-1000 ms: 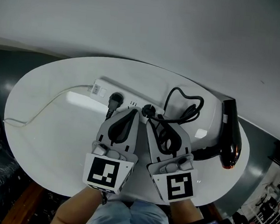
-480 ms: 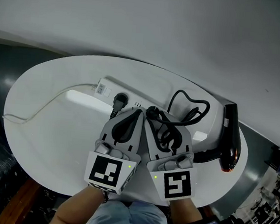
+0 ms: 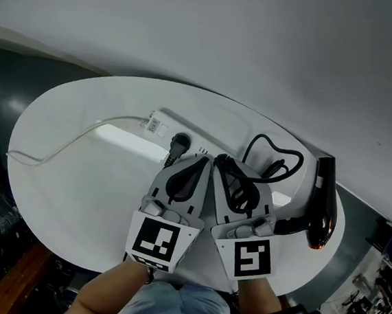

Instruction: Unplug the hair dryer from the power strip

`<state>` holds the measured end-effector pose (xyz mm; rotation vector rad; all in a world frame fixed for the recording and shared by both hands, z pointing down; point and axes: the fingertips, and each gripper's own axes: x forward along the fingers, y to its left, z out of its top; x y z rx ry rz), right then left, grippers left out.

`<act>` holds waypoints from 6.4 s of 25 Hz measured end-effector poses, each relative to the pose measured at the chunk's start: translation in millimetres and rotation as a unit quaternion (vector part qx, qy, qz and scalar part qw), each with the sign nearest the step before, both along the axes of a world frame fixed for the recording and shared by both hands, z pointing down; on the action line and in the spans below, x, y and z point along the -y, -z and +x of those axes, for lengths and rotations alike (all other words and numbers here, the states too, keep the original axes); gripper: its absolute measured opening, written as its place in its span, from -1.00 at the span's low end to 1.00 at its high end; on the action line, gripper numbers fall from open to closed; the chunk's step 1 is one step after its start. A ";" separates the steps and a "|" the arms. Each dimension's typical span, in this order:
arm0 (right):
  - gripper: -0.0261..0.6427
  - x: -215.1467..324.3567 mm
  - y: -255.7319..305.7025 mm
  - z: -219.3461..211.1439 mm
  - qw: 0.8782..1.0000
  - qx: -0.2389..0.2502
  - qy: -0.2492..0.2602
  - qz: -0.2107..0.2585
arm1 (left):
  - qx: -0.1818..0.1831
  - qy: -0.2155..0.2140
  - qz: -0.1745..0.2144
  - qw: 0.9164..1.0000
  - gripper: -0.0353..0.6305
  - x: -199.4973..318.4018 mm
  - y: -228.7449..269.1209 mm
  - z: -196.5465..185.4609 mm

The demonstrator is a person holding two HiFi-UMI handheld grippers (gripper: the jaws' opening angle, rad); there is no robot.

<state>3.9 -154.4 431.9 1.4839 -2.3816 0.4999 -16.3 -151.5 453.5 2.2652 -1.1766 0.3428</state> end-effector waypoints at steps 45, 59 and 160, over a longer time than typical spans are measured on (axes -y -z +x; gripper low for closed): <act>-0.77 -7.9 5.8 -1.3 1.000 -0.005 0.005 0.000 | 0.018 -0.042 -0.026 0.999 -0.90 -8.9 -7.6 1.9; -0.77 -12.2 5.4 4.1 1.000 -0.009 -0.006 -0.003 | 0.013 -0.052 -0.025 0.998 -0.90 -11.9 -9.1 7.6; -0.92 -231.4 266.2 -13.8 0.954 -0.035 -0.128 0.267 | -0.038 -0.032 0.366 0.929 -0.90 -202.2 316.4 -71.9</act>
